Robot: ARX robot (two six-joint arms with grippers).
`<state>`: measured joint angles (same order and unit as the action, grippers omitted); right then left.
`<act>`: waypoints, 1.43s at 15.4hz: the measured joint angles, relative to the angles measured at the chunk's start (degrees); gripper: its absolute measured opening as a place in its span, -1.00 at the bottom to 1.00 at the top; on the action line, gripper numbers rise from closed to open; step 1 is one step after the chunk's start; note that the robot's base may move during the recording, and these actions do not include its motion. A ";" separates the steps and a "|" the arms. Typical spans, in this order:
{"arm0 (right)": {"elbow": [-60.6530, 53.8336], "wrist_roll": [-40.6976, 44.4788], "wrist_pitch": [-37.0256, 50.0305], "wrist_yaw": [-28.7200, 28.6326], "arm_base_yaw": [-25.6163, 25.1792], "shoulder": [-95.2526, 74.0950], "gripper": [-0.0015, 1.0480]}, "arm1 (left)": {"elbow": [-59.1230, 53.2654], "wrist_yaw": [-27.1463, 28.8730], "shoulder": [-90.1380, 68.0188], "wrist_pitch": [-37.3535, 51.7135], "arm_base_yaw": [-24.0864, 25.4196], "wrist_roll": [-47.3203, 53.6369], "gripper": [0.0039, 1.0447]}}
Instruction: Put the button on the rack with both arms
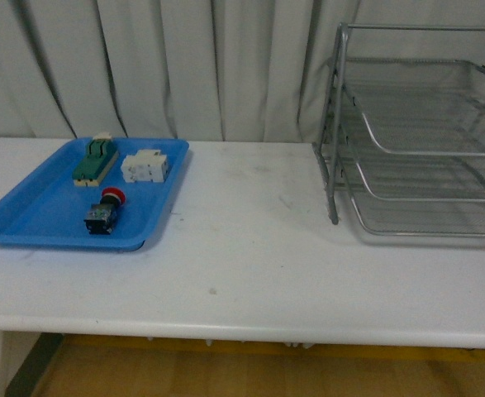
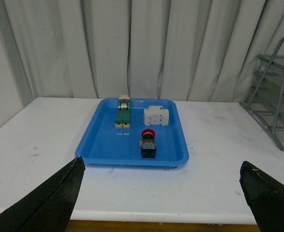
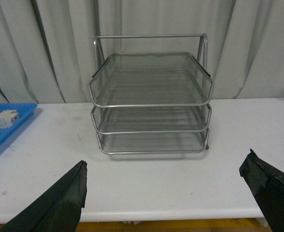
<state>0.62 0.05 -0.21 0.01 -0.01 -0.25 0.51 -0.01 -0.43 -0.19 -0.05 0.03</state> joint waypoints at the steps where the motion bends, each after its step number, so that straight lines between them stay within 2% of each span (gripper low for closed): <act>1: 0.00 0.00 0.00 0.00 0.00 0.00 0.87 | 0.00 0.00 0.00 0.00 0.00 0.00 0.88; 10: 0.00 -0.02 -0.09 0.02 0.00 0.00 0.87 | 0.00 0.00 0.00 0.00 0.00 0.00 0.88; 11: 2.97 -4.76 -7.91 8.83 3.61 -4.98 0.87 | 0.00 0.02 0.00 -0.02 0.00 0.00 0.88; 12: 3.65 -6.60 -7.58 11.21 3.93 -8.22 0.87 | 0.00 0.11 0.00 -0.02 0.00 0.00 0.88; 14: 4.22 -10.27 -4.15 12.17 2.82 -14.14 0.87 | 0.00 -0.07 0.00 -0.02 0.00 0.02 0.88; 15: 4.24 -14.93 0.66 10.73 -0.50 -20.13 0.87 | 0.00 0.00 0.00 0.07 0.00 0.02 0.88; 16: 4.22 -20.63 9.84 6.51 -5.42 -28.39 0.87 | 0.00 0.07 0.00 -0.07 0.04 0.00 0.88; 17: 4.31 -27.28 21.09 0.00 -8.90 -39.74 0.87 | 0.00 0.07 0.00 -0.02 0.04 0.00 0.88; 18: 4.35 -31.28 28.98 -3.34 -9.46 -47.91 0.87 | 0.00 0.04 0.00 -0.02 0.04 0.00 0.88; 19: 4.57 -32.46 31.98 -3.91 -9.33 -51.36 0.87 | 0.00 0.04 0.00 -0.02 0.04 0.00 0.88; 21: 9.60 -42.40 54.31 -5.64 -7.32 -75.73 0.87 | 0.00 0.04 0.00 -0.04 0.04 0.00 0.88; 22: 13.38 -45.57 61.24 -5.38 -6.23 -84.80 0.87 | 0.00 0.04 0.00 0.00 0.04 0.00 0.88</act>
<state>14.00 -45.52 61.04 -5.37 -6.24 -85.06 0.51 0.03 -0.43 -0.19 -0.01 0.03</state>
